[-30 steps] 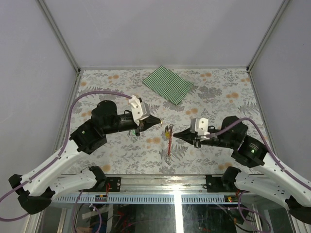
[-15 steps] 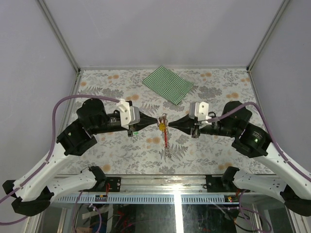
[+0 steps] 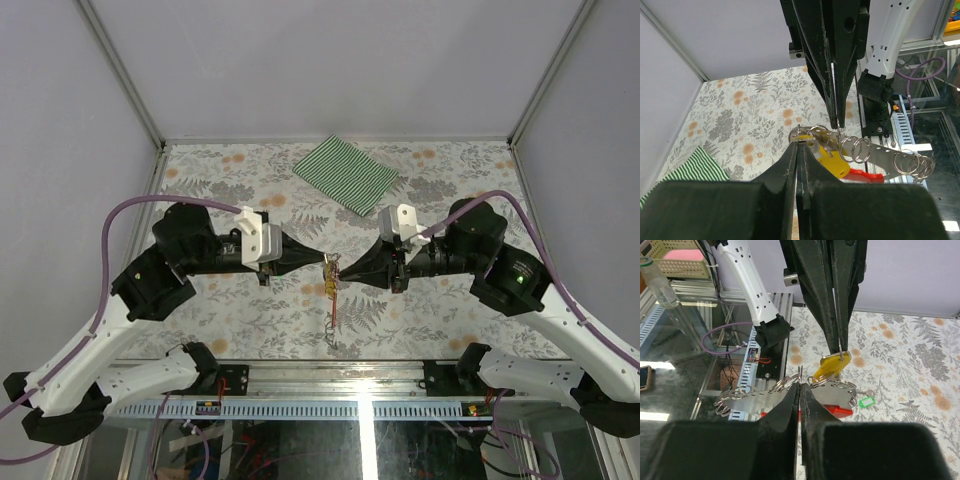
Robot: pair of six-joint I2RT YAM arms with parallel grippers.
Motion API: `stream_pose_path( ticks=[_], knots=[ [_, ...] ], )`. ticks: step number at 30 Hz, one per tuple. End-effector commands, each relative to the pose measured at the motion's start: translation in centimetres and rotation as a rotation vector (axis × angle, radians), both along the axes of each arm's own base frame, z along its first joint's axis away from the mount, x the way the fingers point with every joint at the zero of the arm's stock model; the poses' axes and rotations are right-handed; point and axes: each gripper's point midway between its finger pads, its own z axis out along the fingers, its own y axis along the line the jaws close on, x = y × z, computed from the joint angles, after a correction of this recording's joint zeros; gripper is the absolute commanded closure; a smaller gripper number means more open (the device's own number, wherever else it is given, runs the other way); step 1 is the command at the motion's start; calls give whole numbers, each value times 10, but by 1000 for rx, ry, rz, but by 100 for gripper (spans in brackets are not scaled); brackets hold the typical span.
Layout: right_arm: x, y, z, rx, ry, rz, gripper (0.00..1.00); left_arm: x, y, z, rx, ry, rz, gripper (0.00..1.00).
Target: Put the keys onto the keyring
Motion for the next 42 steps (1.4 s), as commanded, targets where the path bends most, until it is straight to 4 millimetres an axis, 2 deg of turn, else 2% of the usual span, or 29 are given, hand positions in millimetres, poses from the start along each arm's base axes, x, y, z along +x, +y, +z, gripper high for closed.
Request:
stream_pose_path(
  ticks=[1, 8, 13, 20, 36, 39, 42],
  knots=[
    [-13, -2, 33, 98, -23, 53, 100, -9, 5, 16, -39, -31, -24, 100],
    [-6, -1, 42, 127, 29, -9, 100, -23, 7, 21, -61, -51, -90, 100],
    [-12, 0, 42, 133, 75, 23, 100, -34, 12, 28, -105, -85, -124, 100],
    [-21, 1, 51, 181, 98, 69, 100, -36, 11, 27, -102, -75, -139, 100],
    [-27, -2, 53, 205, 100, 85, 100, -33, 10, 30, -118, -61, -117, 100],
    [-27, -5, 52, 210, 61, 82, 100, -34, 9, 30, -117, -57, -125, 100],
    [-21, -11, 52, 244, -50, 40, 100, -34, 10, 31, -120, -57, -124, 100]
  ],
)
